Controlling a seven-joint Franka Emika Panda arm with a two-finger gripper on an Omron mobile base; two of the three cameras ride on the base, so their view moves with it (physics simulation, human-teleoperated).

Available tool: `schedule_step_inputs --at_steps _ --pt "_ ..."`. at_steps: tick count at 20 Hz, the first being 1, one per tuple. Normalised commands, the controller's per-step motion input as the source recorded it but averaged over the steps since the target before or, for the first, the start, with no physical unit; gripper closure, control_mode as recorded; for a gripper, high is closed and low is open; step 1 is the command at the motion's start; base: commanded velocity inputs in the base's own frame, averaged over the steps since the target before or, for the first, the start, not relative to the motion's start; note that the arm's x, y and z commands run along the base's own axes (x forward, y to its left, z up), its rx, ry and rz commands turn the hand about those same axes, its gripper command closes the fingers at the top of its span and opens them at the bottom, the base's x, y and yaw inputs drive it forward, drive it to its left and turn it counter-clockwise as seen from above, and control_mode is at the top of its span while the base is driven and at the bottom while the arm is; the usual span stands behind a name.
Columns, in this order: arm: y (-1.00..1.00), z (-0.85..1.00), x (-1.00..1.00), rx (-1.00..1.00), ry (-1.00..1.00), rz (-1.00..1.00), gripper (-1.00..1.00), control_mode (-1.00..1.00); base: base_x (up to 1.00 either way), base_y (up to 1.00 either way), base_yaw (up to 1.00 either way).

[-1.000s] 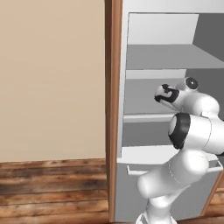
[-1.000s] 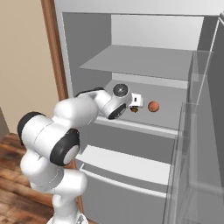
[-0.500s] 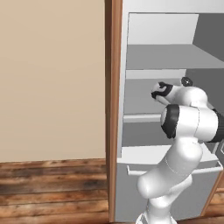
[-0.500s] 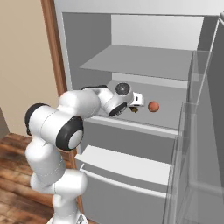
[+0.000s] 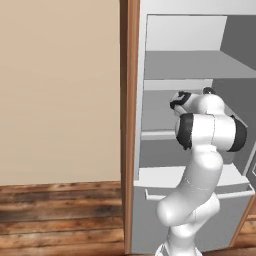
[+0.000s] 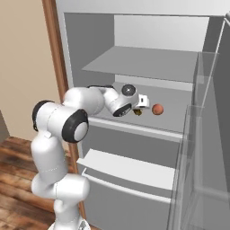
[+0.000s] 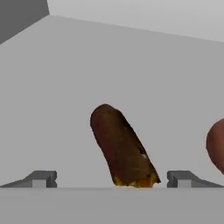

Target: Gather the onion and sweet potato from the fridge and place them on a tray on the dining counter. Then gather the chicken drumstick and fish from the fridge and place them on the other tray.

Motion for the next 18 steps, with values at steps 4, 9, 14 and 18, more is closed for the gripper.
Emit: schedule_step_inputs --at_steps 4,9,14,18 --pt "-0.07 -0.25 0.19 -0.04 0.04 0.02 -1.00 -1.00 0.00 0.00 0.00" --pt "-0.03 -0.21 0.21 -0.03 0.03 0.02 -1.00 -1.00 0.00 0.00 0.00" --pt "0.00 -0.20 0.18 -0.03 0.03 0.01 -1.00 -1.00 0.00 0.00 0.00" --pt "-0.03 -0.22 0.18 -0.01 0.04 0.02 -1.00 -1.00 0.00 0.00 0.00"
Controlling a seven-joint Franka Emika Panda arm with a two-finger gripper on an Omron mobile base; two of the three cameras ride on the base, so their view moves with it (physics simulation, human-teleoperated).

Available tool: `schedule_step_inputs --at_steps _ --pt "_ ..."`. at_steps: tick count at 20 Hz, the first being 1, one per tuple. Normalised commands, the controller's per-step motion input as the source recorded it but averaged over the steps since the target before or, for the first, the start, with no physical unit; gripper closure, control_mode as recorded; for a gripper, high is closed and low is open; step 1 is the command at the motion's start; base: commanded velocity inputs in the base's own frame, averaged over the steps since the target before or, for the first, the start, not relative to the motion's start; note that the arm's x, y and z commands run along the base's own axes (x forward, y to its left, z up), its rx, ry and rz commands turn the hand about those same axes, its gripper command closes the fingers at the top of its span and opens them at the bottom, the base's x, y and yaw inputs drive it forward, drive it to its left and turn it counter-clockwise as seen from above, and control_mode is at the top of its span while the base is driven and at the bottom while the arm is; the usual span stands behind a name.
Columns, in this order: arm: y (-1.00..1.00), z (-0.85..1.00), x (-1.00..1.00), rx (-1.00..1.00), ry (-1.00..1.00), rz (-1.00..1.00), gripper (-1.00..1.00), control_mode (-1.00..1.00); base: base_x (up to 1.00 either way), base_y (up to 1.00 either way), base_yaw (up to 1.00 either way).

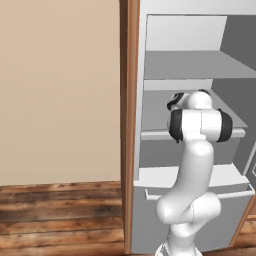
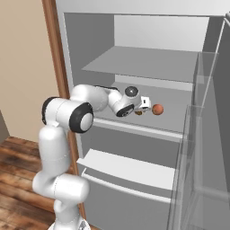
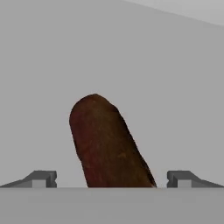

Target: Gather the onion and sweet potato from the fridge and place them on a tray on the dining counter. Then gather the chicken drumstick and fish from the fridge and place them on the other tray.

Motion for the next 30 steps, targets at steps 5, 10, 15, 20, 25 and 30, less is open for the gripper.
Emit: schedule_step_inputs --at_steps 5,10,15,20,25,30 --pt "-0.05 -0.23 0.16 0.00 0.05 0.02 1.00 -1.00 0.00 0.00 0.00" --pt "0.00 -0.46 0.03 0.00 0.14 0.00 1.00 -1.00 0.00 0.00 0.00" --pt "0.00 -0.79 0.01 0.00 0.25 0.00 1.00 -1.00 0.00 0.00 0.00" --pt "0.00 -0.48 -0.17 0.17 -0.03 0.01 1.00 -1.00 0.00 0.00 0.00" --pt "0.00 -0.44 -0.53 0.40 -0.41 0.00 1.00 -1.00 0.00 0.00 0.00" --pt "0.00 -0.24 -0.46 0.37 -0.61 0.01 1.00 -1.00 0.00 0.00 0.00"
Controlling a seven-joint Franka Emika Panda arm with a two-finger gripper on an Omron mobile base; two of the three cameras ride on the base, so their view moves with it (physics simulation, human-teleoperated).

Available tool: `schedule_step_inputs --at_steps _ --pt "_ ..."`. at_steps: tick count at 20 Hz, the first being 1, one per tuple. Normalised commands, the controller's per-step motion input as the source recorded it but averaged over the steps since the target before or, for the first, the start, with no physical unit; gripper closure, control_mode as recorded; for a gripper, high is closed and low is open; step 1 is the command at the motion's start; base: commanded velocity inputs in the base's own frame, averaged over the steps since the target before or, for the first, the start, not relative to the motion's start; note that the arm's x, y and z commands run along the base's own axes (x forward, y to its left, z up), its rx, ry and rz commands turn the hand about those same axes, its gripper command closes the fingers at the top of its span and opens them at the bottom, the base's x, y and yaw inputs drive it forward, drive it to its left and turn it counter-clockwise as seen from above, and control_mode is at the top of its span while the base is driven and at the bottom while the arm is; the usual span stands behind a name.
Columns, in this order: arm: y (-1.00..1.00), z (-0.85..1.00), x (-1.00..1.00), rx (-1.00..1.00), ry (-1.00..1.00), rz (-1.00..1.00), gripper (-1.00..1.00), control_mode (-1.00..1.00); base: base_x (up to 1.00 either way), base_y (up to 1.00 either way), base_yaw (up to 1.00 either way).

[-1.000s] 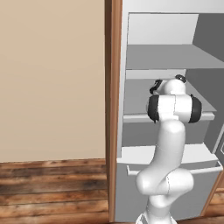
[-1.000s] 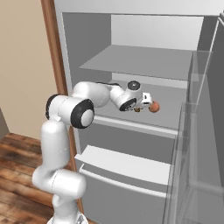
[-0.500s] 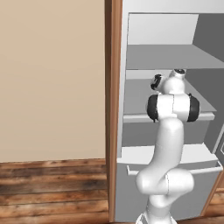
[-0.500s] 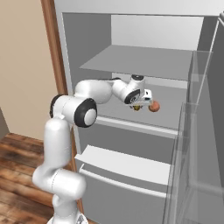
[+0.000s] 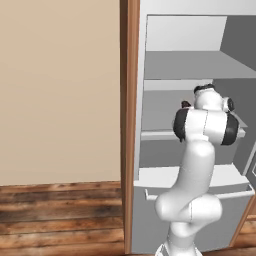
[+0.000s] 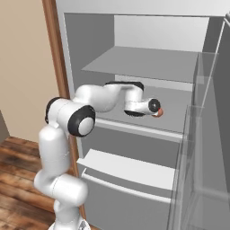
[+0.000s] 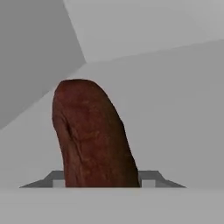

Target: Gather the onion and sweet potato from the fridge and place them on a tray on the dining counter. Then gather the chicken drumstick and fish from the fridge and place them on the other tray.

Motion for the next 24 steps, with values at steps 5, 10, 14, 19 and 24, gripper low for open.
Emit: schedule_step_inputs --at_steps 5,10,14,19,24 --pt "0.00 0.37 -0.52 0.23 -0.46 0.00 1.00 -1.00 0.00 0.00 0.00" --pt "0.00 0.74 -0.61 0.05 -0.07 0.01 1.00 -1.00 0.00 0.00 0.00" --pt "0.03 0.77 -0.70 -0.16 0.09 0.01 1.00 -1.00 0.00 0.00 0.00" --pt "0.30 0.47 -0.74 -0.30 0.21 0.01 1.00 -1.00 0.00 0.00 0.00" --pt "0.66 0.29 -0.66 -0.38 0.37 0.00 1.00 -1.00 0.00 0.00 0.00"
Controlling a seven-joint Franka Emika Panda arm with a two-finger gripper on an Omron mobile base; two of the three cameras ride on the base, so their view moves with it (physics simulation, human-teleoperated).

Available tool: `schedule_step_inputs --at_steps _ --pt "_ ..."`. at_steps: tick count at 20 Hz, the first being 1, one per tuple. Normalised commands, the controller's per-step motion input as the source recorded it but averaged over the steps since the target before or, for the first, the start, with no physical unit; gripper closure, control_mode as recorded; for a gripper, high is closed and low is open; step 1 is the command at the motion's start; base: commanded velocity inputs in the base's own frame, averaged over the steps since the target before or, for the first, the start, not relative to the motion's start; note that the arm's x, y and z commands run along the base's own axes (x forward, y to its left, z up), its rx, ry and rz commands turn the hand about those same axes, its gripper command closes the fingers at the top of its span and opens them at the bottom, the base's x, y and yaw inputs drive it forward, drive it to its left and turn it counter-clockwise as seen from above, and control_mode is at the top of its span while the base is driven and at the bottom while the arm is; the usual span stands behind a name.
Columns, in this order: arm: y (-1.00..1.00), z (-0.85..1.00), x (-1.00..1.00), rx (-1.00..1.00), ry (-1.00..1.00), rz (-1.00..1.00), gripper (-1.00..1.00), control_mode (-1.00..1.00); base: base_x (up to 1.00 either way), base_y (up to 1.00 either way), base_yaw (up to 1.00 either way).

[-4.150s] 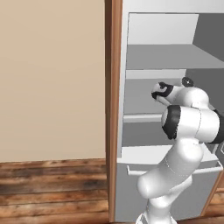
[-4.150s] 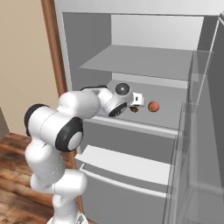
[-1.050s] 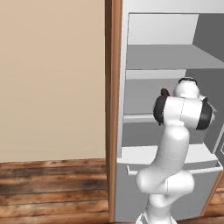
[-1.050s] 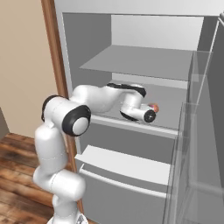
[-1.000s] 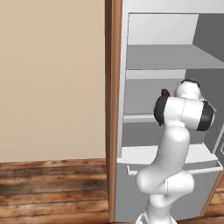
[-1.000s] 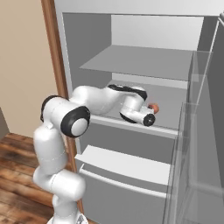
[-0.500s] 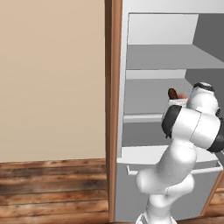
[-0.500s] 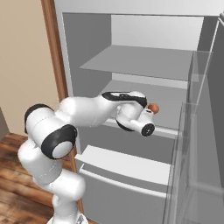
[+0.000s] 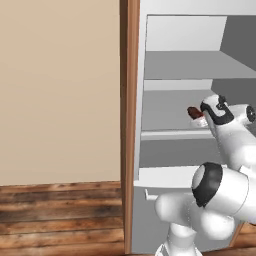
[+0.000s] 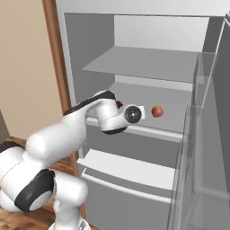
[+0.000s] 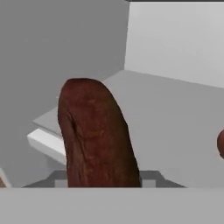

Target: Gather the onion and sweet potato from the fridge and place them on a tray on the dining counter. Then gather the chicken drumstick and fish from the fridge and place them on the other tray.

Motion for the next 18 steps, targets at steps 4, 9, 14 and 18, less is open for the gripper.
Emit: schedule_step_inputs --at_steps 4,9,14,18 --pt "0.44 0.34 -0.62 -0.24 0.33 0.00 1.00 -1.00 0.00 0.00 0.00" --pt "0.29 0.35 -0.59 -0.23 0.36 0.00 1.00 -1.00 0.00 0.00 0.00" --pt "0.16 0.13 -0.59 -0.20 0.32 -0.01 1.00 -1.00 0.00 0.00 0.00" --pt "0.00 0.00 -0.67 -0.01 -0.01 -0.02 1.00 -1.00 0.00 0.00 0.00"
